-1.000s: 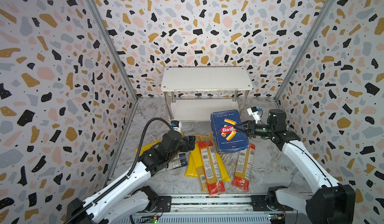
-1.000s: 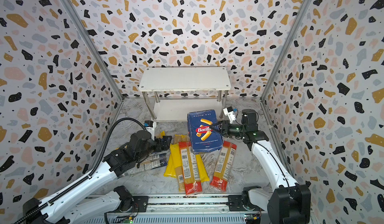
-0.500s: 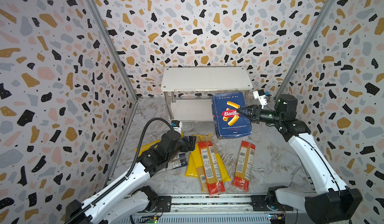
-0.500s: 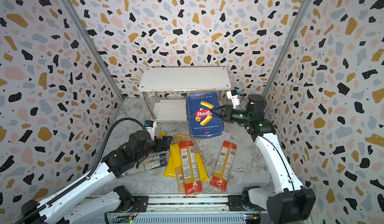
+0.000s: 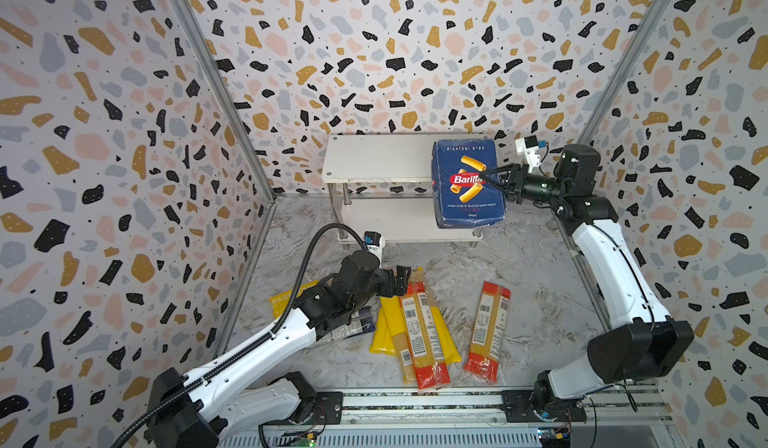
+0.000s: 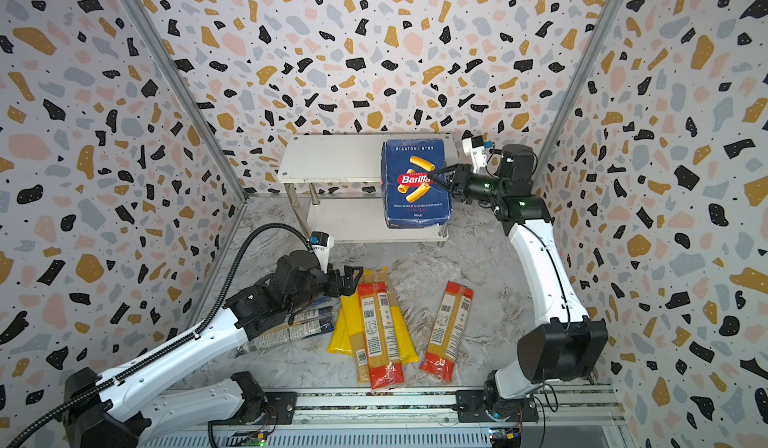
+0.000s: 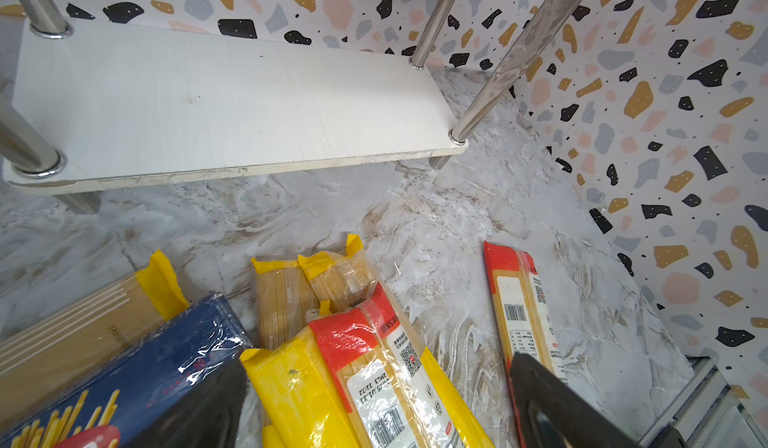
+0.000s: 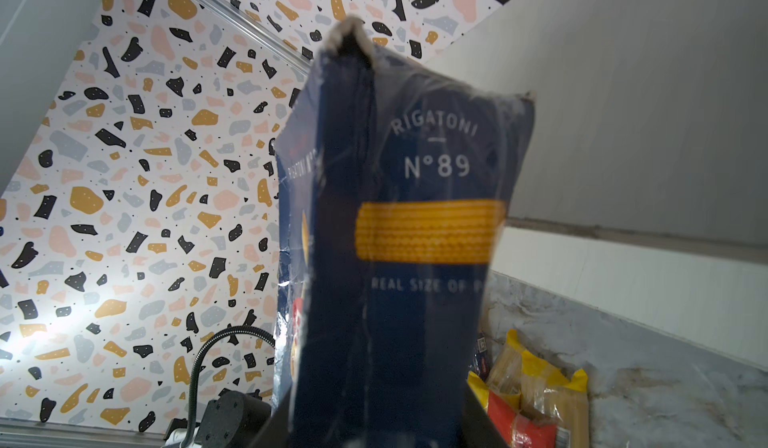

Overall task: Place and organize the pasta boxes and bags onto the shelf
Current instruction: 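Lift the box with the right gripper toward the shelf while the left arm withdraws, then lower the Rigatoni box onto the top shelf and open the right gripper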

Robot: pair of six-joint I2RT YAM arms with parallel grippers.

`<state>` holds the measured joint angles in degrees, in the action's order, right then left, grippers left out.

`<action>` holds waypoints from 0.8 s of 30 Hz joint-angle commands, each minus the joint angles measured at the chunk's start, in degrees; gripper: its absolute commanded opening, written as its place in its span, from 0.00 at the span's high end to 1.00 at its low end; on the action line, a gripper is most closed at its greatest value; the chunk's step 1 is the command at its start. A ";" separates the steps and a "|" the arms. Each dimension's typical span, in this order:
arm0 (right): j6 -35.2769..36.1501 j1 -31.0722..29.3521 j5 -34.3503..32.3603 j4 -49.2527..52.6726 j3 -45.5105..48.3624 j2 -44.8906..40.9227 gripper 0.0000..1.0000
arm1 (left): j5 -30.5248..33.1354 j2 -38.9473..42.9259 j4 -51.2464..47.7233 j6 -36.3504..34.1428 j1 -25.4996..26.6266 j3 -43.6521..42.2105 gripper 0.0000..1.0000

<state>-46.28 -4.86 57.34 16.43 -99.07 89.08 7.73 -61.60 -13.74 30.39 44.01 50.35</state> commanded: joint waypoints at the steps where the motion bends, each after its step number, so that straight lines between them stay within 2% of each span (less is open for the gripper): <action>1: -0.92 0.84 1.93 -4.09 -11.18 1.09 0.84 | -1.24 -1.60 4.57 -1.00 0.42 1.50 0.00; 9: -1.86 2.78 2.08 -1.19 -33.57 17.08 0.84 | -2.96 -7.02 6.21 -1.55 1.68 5.20 0.00; 13: -5.49 3.51 2.68 -2.77 -43.14 24.47 0.84 | -3.24 -8.59 6.68 -1.89 1.83 6.22 0.00; 24: -7.97 6.80 3.54 -7.08 -43.76 29.57 0.83 | -3.93 -10.59 7.00 -2.38 1.87 7.14 0.00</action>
<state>-53.80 1.04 58.70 17.50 -139.22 122.54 4.73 -71.96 -8.82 29.10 45.52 55.40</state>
